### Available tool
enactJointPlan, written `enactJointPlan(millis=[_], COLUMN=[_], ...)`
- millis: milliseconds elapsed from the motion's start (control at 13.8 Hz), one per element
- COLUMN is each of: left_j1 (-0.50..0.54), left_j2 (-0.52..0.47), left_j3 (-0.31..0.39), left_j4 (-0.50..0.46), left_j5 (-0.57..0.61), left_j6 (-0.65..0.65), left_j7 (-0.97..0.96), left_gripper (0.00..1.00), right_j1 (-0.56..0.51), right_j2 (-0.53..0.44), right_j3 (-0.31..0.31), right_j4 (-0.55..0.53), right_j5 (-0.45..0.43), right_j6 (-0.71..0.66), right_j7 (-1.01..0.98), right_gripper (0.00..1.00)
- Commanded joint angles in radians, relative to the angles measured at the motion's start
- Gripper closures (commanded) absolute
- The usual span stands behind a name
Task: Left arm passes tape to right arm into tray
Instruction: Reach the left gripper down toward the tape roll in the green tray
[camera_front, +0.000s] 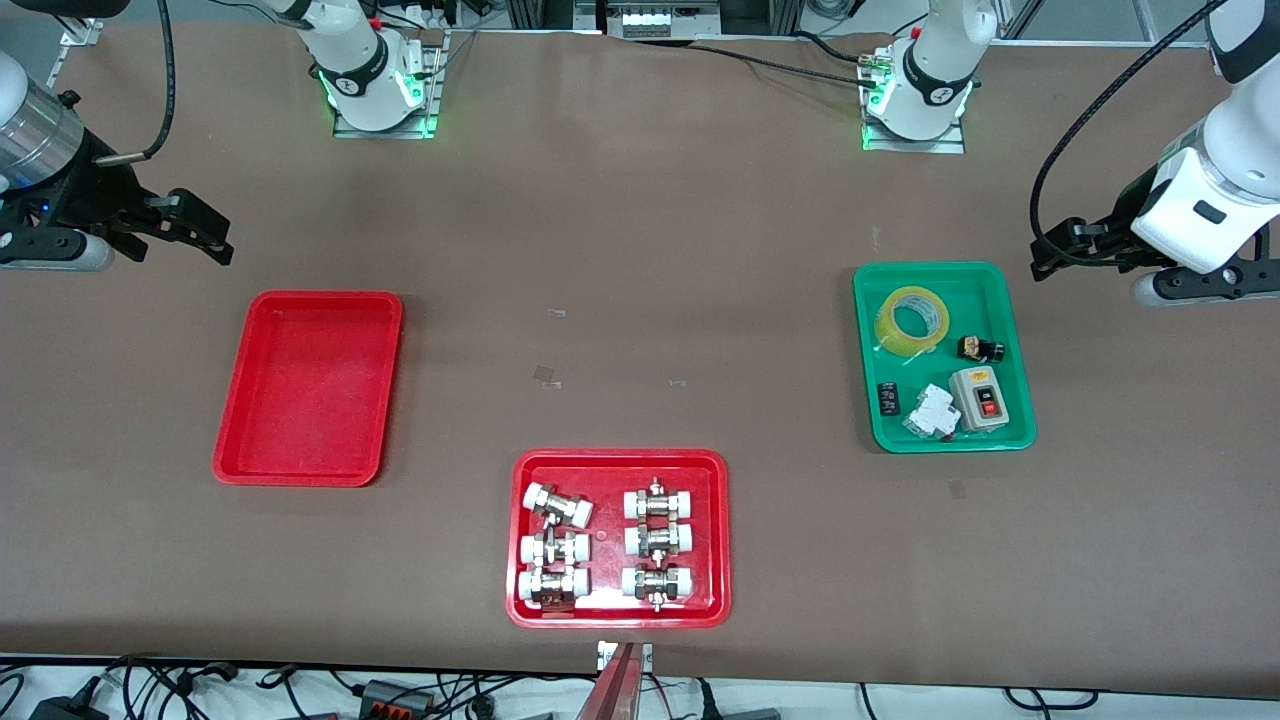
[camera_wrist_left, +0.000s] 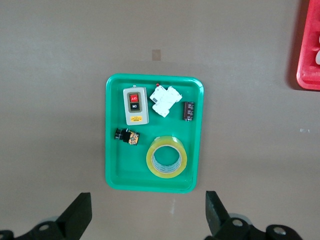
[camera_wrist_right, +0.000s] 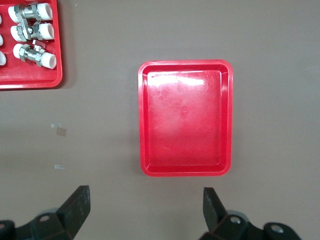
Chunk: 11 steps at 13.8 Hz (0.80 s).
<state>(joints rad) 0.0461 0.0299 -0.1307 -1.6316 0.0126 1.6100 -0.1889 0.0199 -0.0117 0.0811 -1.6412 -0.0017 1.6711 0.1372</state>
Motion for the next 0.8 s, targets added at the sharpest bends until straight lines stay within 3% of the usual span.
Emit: enactJointPlan(millis=[0,217,507,579,724], left_j1=[0.006,0.006,0.054,0.052,0.044], left_j2=[-0.021,-0.015,0.091,0.099,0.078], left_j3=[-0.001,0.003,0.006,0.003,-0.009], left_j4=[-0.022,-0.024,-0.048,-0.074,-0.225], left_j5=[-0.017,-0.02,-0.011,-0.011,-0.006], left_j6=[0.01,0.008,0.033,0.041,0.15], left_j7=[0.039,0.039,0.04,0.042,0.039], left_gripper=[0.0,0.0,0.0,0.0,0.0], right_j1=[0.002,0.002,0.002,0.002,0.002], right_j2=[-0.007,-0.007,-0.008,-0.008,-0.008], right_j3=[0.0,0.0,0.0,0.0,0.0], right_j4=[0.006,0.004,0.0,0.0,0.0], right_j5=[-0.012,-0.014,-0.014,-0.014,-0.014], right_j6=[-0.01,-0.011,-0.016,-0.016,-0.016], right_j7=[-0.025,-0.024,-0.011,-0.011,-0.011], right_gripper=[0.0,0.0,0.0,0.0,0.0])
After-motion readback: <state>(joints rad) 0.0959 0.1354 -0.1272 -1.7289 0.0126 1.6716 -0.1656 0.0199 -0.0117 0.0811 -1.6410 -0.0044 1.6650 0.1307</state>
